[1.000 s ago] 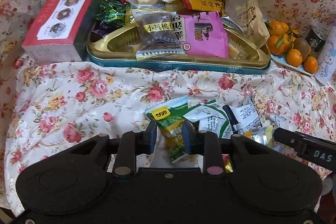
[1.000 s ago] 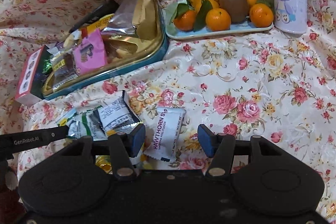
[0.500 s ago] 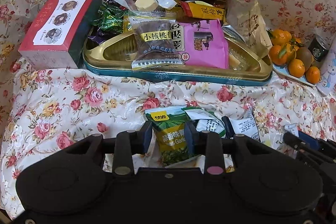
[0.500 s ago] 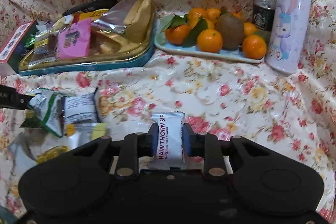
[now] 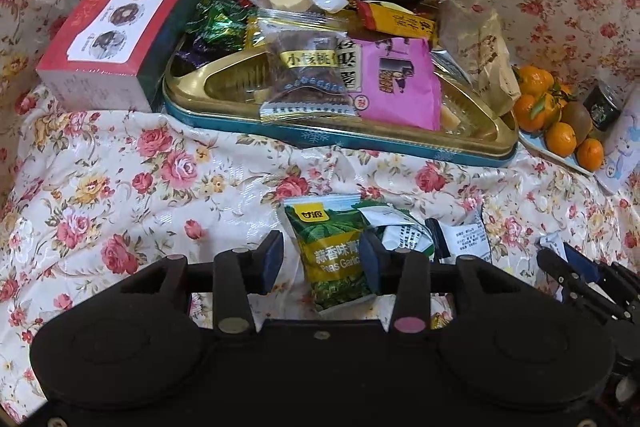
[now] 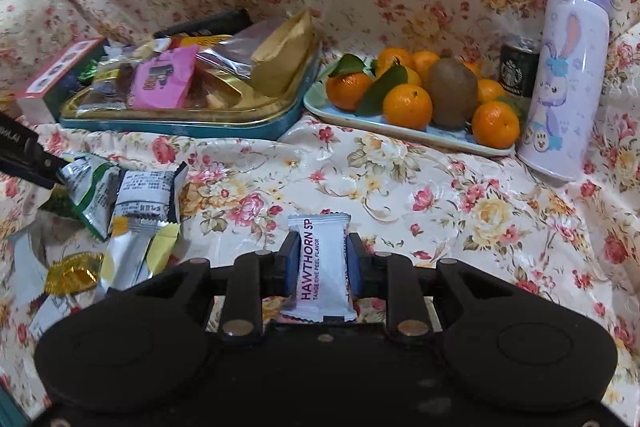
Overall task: Organize snacks
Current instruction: 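Grasp the green pea snack bag with the left tool and lift it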
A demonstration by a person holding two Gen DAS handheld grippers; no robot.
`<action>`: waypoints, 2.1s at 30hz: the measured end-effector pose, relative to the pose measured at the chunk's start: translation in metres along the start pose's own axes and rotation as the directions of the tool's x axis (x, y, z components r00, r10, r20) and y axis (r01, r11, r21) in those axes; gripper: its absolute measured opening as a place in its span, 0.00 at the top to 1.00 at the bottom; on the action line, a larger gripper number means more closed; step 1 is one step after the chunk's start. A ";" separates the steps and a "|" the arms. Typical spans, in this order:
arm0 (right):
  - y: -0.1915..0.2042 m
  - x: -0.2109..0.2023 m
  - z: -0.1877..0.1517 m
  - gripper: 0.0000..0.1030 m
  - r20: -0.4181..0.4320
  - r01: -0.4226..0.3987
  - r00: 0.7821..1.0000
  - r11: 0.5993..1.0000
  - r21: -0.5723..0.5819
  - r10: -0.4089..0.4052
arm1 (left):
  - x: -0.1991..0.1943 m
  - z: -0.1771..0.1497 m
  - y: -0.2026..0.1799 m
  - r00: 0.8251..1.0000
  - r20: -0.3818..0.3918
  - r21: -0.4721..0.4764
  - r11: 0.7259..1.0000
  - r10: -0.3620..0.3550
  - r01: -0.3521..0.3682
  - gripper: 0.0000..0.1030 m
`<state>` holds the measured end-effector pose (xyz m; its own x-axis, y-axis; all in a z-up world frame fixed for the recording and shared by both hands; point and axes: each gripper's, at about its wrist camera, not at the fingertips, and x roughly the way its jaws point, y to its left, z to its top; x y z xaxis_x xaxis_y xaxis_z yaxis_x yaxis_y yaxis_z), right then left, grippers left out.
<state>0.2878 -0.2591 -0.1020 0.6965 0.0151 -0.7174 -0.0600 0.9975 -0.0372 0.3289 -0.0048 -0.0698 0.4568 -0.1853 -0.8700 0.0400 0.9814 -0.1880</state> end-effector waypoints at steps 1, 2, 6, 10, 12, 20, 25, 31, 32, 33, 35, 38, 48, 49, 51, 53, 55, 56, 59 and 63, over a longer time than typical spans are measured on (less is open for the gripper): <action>0.000 -0.001 -0.002 0.77 0.012 -0.006 1.000 1.000 -0.009 0.006 | 0.000 -0.001 -0.002 1.000 0.007 0.009 1.000 0.001 -0.001 0.51; 0.000 -0.002 -0.004 0.77 0.023 -0.011 1.000 1.000 -0.018 0.012 | -0.001 -0.001 -0.004 1.000 0.015 0.018 1.000 0.004 -0.004 0.51; 0.000 -0.003 -0.010 0.77 0.060 -0.024 0.998 0.999 -0.047 0.027 | 0.002 -0.001 -0.010 1.000 0.029 0.055 0.998 0.013 -0.015 0.51; -0.002 -0.005 -0.017 0.77 0.100 -0.040 0.994 0.997 -0.061 0.046 | 0.004 -0.001 -0.015 0.999 0.042 0.089 0.996 0.021 -0.025 0.51; -0.002 -0.006 -0.020 0.77 0.123 -0.040 0.991 0.997 -0.069 0.048 | 0.005 -0.001 -0.016 0.999 0.047 0.108 0.994 0.021 -0.026 0.51; -0.003 -0.005 -0.021 0.77 0.130 -0.042 0.990 0.997 -0.065 0.050 | 0.006 -0.009 -0.003 0.997 0.074 0.118 0.993 0.007 -0.015 0.37; -0.002 -0.005 -0.021 0.77 0.131 -0.036 0.990 0.997 -0.066 0.045 | 0.005 -0.016 -0.004 0.996 0.092 0.123 0.992 -0.010 -0.002 0.39; -0.003 -0.005 -0.021 0.77 0.131 -0.036 0.990 0.998 -0.060 0.044 | 0.007 -0.029 -0.029 0.994 0.107 0.295 0.954 0.030 -0.061 0.40; -0.004 -0.005 -0.021 0.77 0.131 -0.038 0.990 0.998 -0.057 0.045 | 0.007 -0.030 -0.033 0.994 0.107 0.305 0.950 0.033 -0.065 0.40; -0.004 -0.005 -0.021 0.77 0.131 -0.038 0.990 0.998 -0.057 0.045 | 0.008 -0.029 -0.036 0.994 0.104 0.303 0.951 0.031 -0.062 0.40; -0.003 -0.005 -0.021 0.77 0.131 -0.034 0.990 0.998 -0.061 0.042 | 0.007 -0.025 -0.038 0.995 0.101 0.275 0.960 0.015 -0.043 0.40; -0.001 -0.005 -0.021 0.77 0.132 -0.026 0.991 0.997 -0.071 0.035 | 0.006 -0.019 -0.035 0.995 0.097 0.206 0.978 0.000 -0.020 0.40; 0.000 -0.004 -0.021 0.77 0.137 -0.023 0.990 0.997 -0.079 0.034 | 0.019 -0.014 -0.029 0.994 0.078 0.166 0.982 0.077 -0.089 0.40; 0.000 -0.004 -0.021 0.77 0.137 -0.023 0.990 0.997 -0.080 0.034 | 0.019 -0.013 -0.027 0.994 0.079 0.154 0.984 0.074 -0.085 0.40; 0.000 -0.004 -0.021 0.77 0.137 -0.023 0.990 0.997 -0.080 0.034 | 0.020 -0.011 -0.025 0.994 0.077 0.145 0.986 0.071 -0.082 0.42; 0.000 -0.004 -0.021 0.77 0.138 -0.023 0.990 0.997 -0.080 0.034 | 0.019 -0.010 -0.025 0.993 0.083 0.151 0.984 0.080 -0.092 0.49; 0.000 -0.004 -0.021 0.77 0.138 -0.023 0.990 0.997 -0.080 0.034 | 0.019 -0.009 -0.025 0.994 0.083 0.155 0.984 0.075 -0.087 0.57; 0.000 -0.004 -0.021 0.77 0.138 -0.023 0.990 0.997 -0.080 0.034 | 0.018 -0.008 -0.023 0.995 0.078 0.150 0.986 0.064 -0.075 0.57; 0.000 -0.004 -0.021 0.77 0.139 -0.022 0.990 0.996 -0.081 0.033 | 0.014 -0.011 -0.022 0.995 0.084 0.141 0.988 0.059 -0.071 0.59; -0.001 -0.004 -0.021 0.77 0.139 -0.022 0.990 0.996 -0.082 0.033 | -0.001 -0.016 -0.022 0.990 0.123 0.126 0.988 0.075 -0.091 0.60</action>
<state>0.2704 -0.2611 -0.1134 0.7867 0.0577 -0.6146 -0.1339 0.9879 -0.0786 0.3129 -0.0269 -0.0721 0.5645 -0.1034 -0.8189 0.1098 0.9927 -0.0496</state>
